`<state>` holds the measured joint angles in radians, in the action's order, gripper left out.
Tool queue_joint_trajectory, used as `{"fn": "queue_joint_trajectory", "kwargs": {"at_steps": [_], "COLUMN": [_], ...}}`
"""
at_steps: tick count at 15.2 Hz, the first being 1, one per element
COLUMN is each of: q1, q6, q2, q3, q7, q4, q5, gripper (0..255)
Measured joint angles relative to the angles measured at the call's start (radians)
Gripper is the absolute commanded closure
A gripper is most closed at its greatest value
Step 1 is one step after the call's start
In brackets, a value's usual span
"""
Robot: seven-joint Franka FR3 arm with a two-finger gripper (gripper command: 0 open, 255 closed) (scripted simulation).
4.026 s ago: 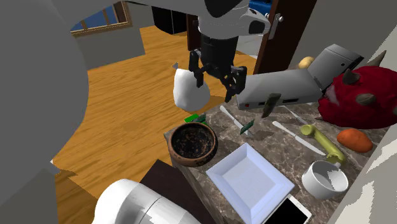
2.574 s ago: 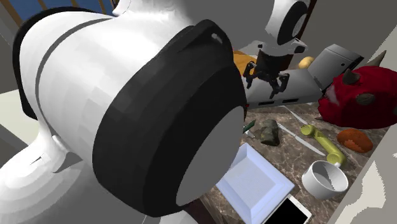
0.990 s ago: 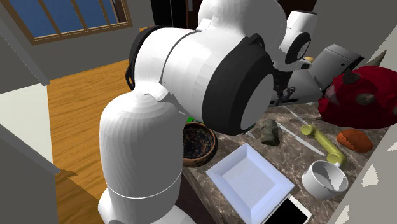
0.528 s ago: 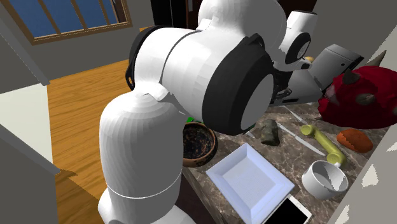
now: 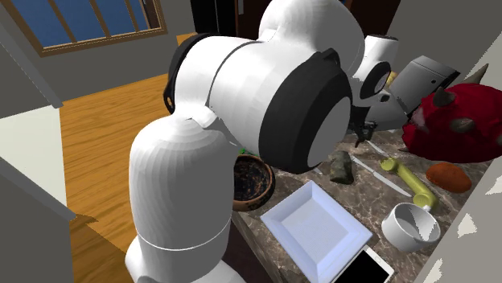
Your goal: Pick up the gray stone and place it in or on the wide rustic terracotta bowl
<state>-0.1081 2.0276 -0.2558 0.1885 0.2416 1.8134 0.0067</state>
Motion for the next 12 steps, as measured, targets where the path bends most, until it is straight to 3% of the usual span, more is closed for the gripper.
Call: {"fn": "queue_joint_trajectory", "kwargs": {"at_steps": [4, 12], "q1": [-0.025, -0.033], "q6": [0.067, 0.143], "q2": [-0.033, -0.069], "q3": [-0.004, -0.005], "q7": [0.156, 0.178], "q4": [0.051, 0.092], "q5": [-0.023, -0.019], "gripper": [0, 0]}}
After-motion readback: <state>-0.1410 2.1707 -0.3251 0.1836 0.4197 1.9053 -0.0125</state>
